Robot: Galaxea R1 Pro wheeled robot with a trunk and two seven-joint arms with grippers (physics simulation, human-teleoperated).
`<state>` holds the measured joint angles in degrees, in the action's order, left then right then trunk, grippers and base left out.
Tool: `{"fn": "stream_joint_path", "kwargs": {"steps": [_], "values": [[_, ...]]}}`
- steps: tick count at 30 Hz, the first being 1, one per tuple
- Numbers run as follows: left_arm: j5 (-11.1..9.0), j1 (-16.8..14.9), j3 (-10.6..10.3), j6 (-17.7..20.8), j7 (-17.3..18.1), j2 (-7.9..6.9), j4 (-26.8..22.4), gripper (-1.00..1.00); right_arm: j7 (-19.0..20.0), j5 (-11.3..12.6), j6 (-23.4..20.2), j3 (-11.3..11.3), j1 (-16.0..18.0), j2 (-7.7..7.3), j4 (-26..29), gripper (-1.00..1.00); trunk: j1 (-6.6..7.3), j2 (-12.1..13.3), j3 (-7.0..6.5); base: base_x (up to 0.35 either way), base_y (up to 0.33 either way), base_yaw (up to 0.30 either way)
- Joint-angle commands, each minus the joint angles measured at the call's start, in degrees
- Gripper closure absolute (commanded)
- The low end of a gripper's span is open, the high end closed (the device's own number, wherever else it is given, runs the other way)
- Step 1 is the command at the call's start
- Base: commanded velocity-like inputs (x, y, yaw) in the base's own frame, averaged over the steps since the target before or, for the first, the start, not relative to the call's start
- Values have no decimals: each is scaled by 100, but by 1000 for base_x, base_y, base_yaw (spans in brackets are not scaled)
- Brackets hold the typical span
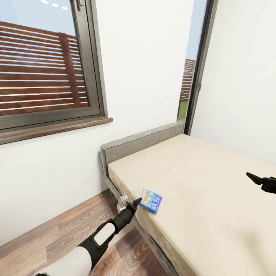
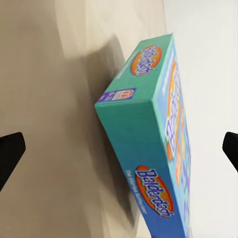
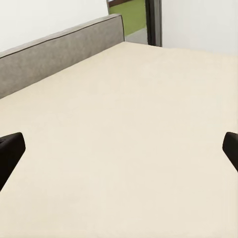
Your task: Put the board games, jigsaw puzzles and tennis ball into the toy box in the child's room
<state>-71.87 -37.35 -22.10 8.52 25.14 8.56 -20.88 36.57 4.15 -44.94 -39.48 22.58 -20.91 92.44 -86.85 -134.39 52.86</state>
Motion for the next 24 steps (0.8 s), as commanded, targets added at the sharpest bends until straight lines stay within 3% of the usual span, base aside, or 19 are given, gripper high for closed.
{"fn": "stream_joint_path", "kwargs": {"steps": [1, 13, 24], "values": [[-59, -13, -21, 27, 15, -4, 5, -100, -1, 42, -47, -7, 4, 0, 2, -100, 1, -2, 6, 0, 0, -7], [-47, -108, -21, 27, -29, -3, 34, -100, -1, 42, -43, -7, -3, 0, 2, -100, 1, -2, 6, 0, 0, -9], [-47, -117, -19, 27, -29, -6, 47, -100, -1, 42, -43, -12, -2, 0, 2, -100, 1, -2, 6, 0, 0, -149]]}}
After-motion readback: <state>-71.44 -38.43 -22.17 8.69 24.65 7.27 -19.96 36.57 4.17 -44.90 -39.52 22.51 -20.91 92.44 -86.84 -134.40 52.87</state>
